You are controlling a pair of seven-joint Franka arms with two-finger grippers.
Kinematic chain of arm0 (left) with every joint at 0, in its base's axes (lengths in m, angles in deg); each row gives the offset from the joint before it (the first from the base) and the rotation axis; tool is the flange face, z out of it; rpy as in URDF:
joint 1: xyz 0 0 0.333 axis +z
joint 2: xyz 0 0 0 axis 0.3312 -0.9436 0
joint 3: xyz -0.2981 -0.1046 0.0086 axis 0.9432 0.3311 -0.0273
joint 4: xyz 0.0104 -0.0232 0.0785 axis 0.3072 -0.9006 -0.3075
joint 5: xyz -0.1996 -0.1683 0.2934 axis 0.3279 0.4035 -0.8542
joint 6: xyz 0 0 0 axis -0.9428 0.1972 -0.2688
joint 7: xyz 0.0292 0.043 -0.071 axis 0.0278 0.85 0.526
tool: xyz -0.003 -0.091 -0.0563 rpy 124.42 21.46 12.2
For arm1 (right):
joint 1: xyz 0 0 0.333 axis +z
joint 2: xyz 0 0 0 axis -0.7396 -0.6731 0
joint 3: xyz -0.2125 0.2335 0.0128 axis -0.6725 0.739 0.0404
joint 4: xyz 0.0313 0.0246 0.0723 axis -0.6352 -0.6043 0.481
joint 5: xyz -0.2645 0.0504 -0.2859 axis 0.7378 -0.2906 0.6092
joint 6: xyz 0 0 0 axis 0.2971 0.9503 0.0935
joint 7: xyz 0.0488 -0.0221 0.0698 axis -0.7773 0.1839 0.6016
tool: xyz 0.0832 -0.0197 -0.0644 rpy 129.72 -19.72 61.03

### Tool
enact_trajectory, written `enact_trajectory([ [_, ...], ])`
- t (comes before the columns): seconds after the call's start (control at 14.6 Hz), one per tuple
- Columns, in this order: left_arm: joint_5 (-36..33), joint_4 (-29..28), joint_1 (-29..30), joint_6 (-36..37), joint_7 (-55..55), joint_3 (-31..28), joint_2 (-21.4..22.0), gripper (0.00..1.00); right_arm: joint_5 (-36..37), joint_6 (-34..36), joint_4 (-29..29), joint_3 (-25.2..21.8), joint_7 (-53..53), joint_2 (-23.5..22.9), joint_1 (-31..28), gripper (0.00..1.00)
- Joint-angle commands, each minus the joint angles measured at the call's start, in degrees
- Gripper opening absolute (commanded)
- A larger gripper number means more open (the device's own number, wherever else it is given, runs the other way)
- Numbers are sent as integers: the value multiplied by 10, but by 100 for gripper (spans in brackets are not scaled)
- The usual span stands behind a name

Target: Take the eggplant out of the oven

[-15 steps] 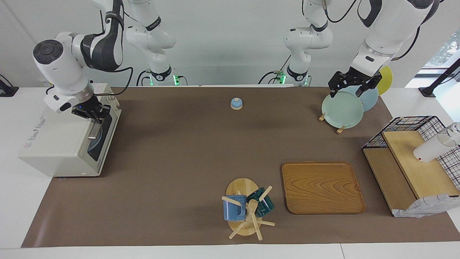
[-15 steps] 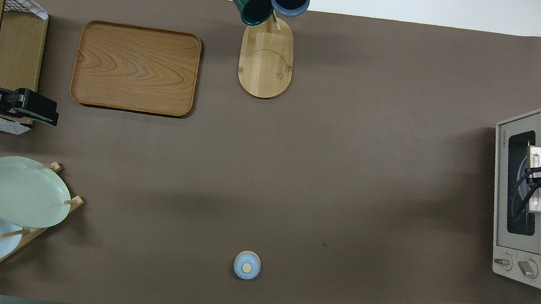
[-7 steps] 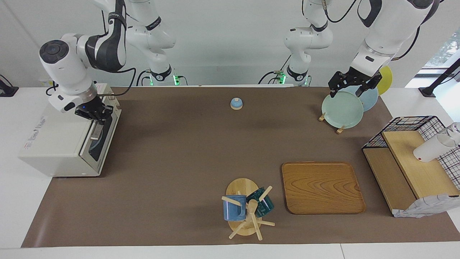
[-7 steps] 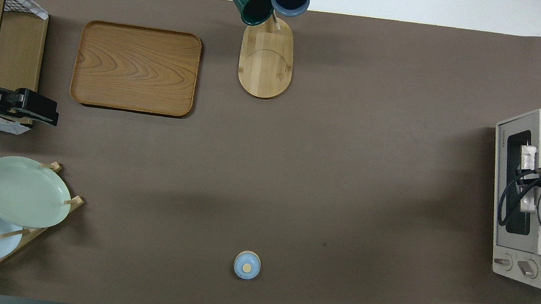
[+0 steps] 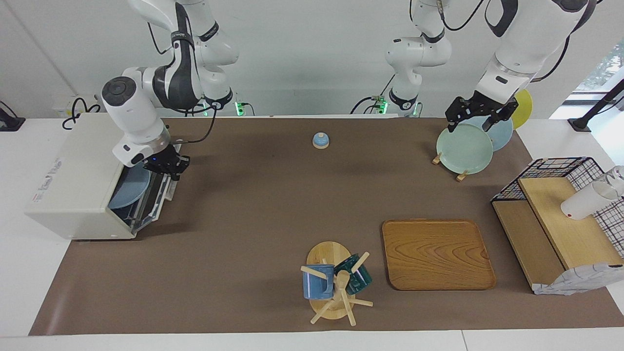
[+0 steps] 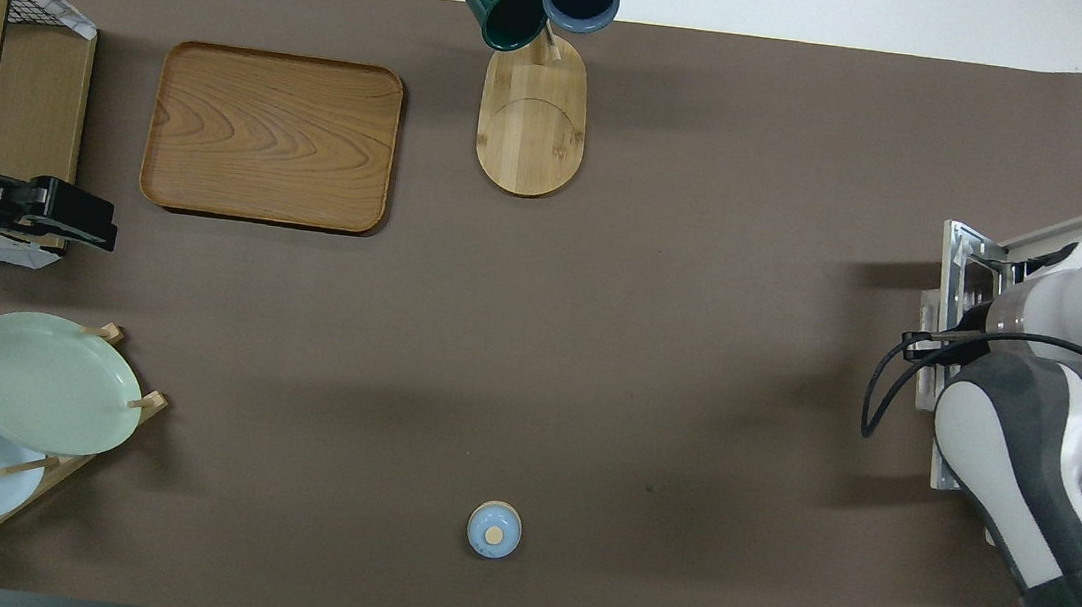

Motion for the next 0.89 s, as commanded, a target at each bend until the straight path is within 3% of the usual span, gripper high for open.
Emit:
enact_trajectory([
  [0.0, -13, -6, -2, -3, -2, -2, 6, 100, 4, -67, -25, -7, -16, -18, 0, 0],
  [0.55, -13, -6, -2, -3, -2, -2, 6, 100, 4, -126, -35, -6, -89, -71, 40, 0],
  [0.68, -13, -6, -2, -3, -2, -2, 6, 100, -1, -92, -13, 3, -96, -71, 41, 0],
  [0.82, -13, -6, -2, -3, -2, -2, 6, 100, -8, -12, 38, 15, -115, -66, 47, 0],
])
